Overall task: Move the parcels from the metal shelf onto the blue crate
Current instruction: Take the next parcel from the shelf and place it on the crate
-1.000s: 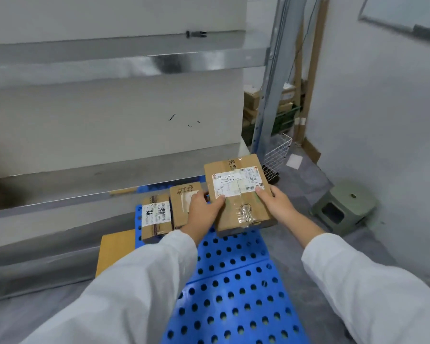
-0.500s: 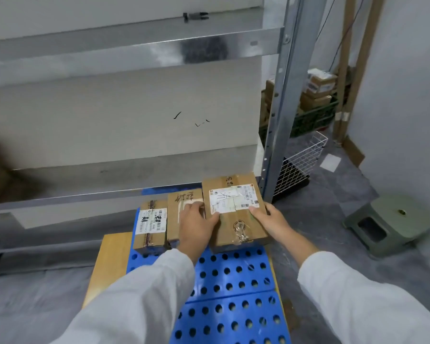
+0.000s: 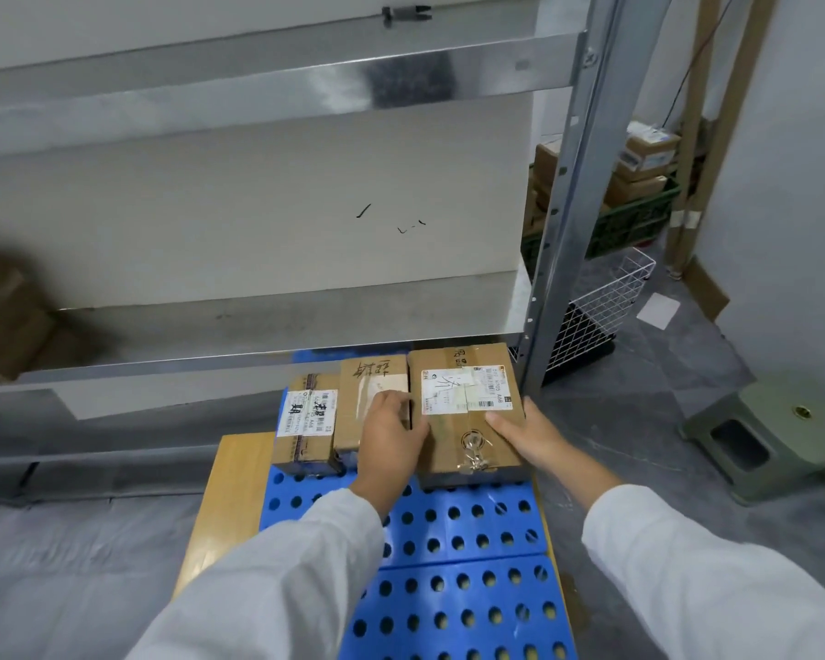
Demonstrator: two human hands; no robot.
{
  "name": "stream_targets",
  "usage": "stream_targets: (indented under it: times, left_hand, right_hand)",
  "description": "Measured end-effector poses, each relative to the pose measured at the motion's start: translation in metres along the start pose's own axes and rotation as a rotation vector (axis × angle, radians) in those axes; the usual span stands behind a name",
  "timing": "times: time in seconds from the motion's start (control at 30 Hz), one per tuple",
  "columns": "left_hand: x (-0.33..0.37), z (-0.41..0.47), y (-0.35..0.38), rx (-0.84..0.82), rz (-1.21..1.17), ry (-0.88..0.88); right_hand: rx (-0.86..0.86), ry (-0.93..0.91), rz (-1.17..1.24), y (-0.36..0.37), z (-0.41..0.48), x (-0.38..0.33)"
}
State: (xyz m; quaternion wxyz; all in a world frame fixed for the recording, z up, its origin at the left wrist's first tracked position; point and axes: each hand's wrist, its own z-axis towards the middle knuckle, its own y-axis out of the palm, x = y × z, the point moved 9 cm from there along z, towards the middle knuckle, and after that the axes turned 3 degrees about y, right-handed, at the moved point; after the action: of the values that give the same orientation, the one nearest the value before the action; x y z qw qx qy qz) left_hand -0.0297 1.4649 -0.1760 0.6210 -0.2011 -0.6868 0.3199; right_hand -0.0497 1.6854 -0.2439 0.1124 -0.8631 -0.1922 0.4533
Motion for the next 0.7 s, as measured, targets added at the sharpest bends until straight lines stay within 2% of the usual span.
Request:
stream_targets:
  times: [0.13,0.2,0.3,0.4,0.57,0.7]
  left_hand:
    - [-0.003,-0.011,-0.015,-0.026,-0.036,-0.039]
    - [-0.004,-0.019,-0.031,-0.036,-0.077,-0.065]
    - [-0.008,-0.026,-0.073,-0.052,-0.076,-0.065]
    - [-0.023,-0.031,-0.148,-0.013,-0.004,-0.051]
    - [-0.079,-0.066,-0.310,0.122,0.135,-0.073]
    - [-0.144,-0.117,-0.453,0.287,0.225,-0.135]
  right_hand:
    - [0.271,-0.109,0.008,-0.013,-0.026,-0.047]
    - [0.298,-0.197,-0.065,-0.001,-0.045,-0.081]
    - [0.148,-0.302,-0.095,0.038,-0.069,-0.132]
    - [-0.017,-0.391,-0.208,0.095,-0.098,-0.189]
    - [-0.106,-0.577,-0.326,0.209,-0.170,-0.284]
    - [-0.219,-0.740,-0.441,0.331,-0.249,-0.354]
